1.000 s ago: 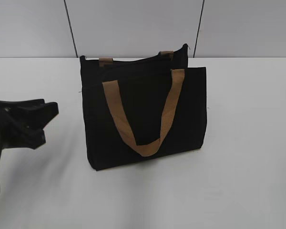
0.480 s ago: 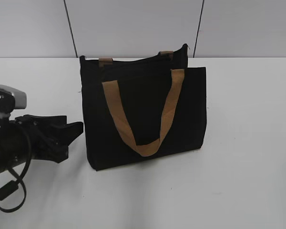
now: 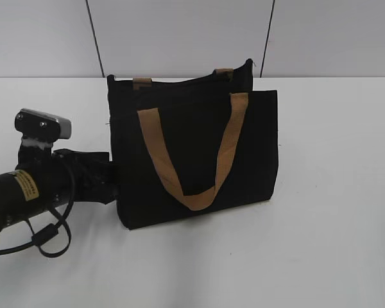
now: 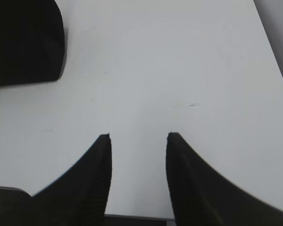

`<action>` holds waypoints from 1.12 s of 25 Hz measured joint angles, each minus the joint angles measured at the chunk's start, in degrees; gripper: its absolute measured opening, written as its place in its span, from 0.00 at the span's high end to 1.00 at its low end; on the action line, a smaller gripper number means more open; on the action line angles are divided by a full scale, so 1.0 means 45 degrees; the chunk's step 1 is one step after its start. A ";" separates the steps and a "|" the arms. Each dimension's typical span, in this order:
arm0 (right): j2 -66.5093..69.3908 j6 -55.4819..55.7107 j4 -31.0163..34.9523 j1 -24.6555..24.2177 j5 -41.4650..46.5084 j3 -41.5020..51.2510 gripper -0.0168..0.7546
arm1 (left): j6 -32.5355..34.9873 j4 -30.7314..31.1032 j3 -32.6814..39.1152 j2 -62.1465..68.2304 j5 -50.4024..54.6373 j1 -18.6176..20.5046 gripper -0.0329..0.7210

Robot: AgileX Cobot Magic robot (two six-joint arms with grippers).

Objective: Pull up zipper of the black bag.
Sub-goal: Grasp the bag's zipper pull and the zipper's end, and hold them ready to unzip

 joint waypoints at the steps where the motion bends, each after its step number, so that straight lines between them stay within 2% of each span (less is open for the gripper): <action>1: 0.0000 0.0000 0.0000 0.0000 0.0000 0.0000 0.58 | 0.0000 0.0000 -0.0124 0.0111 -0.0018 0.0000 0.43; 8: 0.0000 0.0000 0.0000 0.0000 0.0000 0.0000 0.58 | 0.0000 0.0150 -0.0709 0.0932 -0.0484 0.0000 0.46; 11: 0.0000 0.0000 0.0000 0.0000 0.0000 0.0000 0.58 | 0.0000 0.0496 -0.0733 0.0945 -0.0588 0.0000 0.62; 14: 0.0000 0.0000 0.0000 0.0000 0.0000 0.0000 0.58 | 0.0000 0.0666 -0.0733 0.0945 -0.0574 0.0000 0.88; 16: 0.0000 0.0000 0.0000 0.0000 0.0000 0.0000 0.58 | 0.0000 0.0692 -0.0733 0.0933 -0.0503 0.0000 0.95; 20: 0.0000 0.0000 0.0000 0.0000 0.0000 0.0000 0.58 | 0.0000 0.0697 -0.0733 0.0189 0.0337 0.0000 0.96; 28: 0.0000 0.0000 0.0000 0.0000 0.0000 0.0000 0.58 | 0.0000 0.0524 -0.0733 -0.3246 0.2375 0.0000 0.96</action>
